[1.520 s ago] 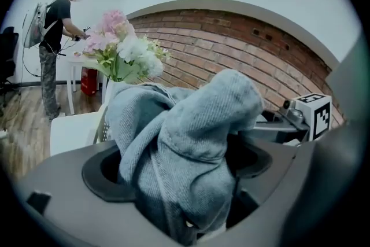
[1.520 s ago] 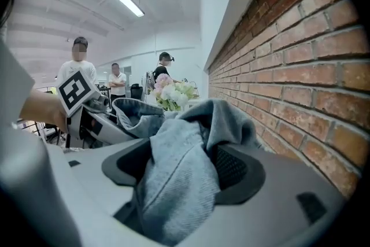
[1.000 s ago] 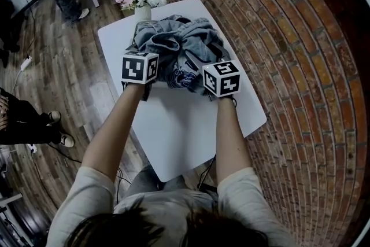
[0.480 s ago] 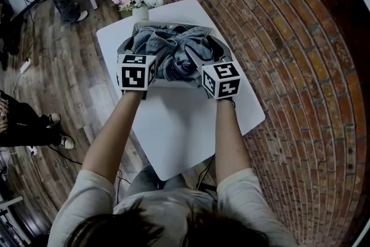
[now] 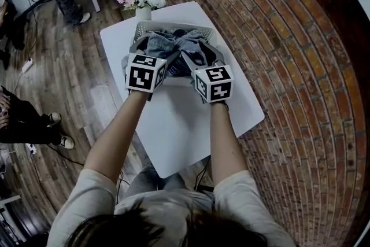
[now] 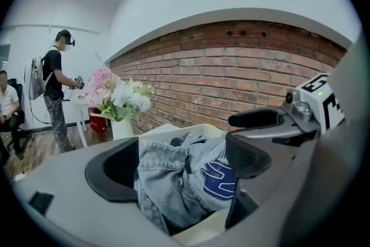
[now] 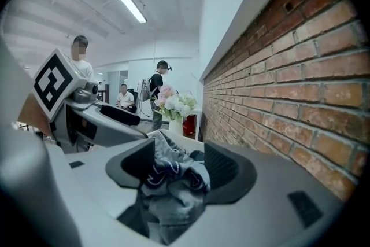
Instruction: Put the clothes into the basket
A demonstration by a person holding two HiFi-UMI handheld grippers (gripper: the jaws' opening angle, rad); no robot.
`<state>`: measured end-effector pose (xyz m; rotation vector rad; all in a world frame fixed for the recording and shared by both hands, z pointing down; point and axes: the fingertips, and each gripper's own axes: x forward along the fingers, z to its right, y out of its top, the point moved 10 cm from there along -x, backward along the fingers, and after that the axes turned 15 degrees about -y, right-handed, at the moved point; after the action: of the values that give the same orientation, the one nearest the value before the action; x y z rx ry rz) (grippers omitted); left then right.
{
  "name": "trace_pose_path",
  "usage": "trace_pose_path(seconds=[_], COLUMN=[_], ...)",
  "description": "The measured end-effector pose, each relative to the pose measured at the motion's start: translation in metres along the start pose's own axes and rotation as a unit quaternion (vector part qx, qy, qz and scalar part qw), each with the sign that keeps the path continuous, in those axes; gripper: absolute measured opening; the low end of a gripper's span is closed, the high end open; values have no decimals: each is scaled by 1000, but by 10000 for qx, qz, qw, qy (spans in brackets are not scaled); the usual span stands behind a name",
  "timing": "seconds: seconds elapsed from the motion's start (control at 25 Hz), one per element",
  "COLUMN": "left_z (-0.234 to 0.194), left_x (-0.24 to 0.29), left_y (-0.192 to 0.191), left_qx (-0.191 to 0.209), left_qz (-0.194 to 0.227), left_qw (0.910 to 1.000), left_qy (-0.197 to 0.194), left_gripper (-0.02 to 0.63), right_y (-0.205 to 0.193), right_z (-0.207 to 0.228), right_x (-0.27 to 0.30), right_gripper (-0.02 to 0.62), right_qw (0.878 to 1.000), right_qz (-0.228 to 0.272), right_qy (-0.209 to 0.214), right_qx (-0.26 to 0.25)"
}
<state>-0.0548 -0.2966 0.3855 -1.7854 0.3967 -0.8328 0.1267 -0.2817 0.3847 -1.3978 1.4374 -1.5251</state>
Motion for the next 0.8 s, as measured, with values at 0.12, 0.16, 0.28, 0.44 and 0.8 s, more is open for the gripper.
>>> trace_pose_path(seconds=[0.12,0.16,0.28,0.44,0.8], left_z=[5,6,12,22,50], left_x=[0,0,-2,-7,-37], left_y=[-1,-1,0,0,0], left_qx=[6,1,0,12,427], left_qz=[-37,-25,44,261,564], left_qw=[10000,9999,9998,9990,9971], left_qy=[-86,-107,-178,-370,-268], left_gripper=[454,425,266,135,8], right_y=[2,4,7,10,18], right_z=[-2,-3,-4,-9,-22], right_x=[-5,-6,-11,-20,-54], right_gripper=[236,217,152,69,22], right_qw=[10000,9999,9997,9988,9965], right_qz=[45,81,184,323,624], right_qy=[-36,-34,-96,-260,-432], right_qx=[54,75,135,242,348])
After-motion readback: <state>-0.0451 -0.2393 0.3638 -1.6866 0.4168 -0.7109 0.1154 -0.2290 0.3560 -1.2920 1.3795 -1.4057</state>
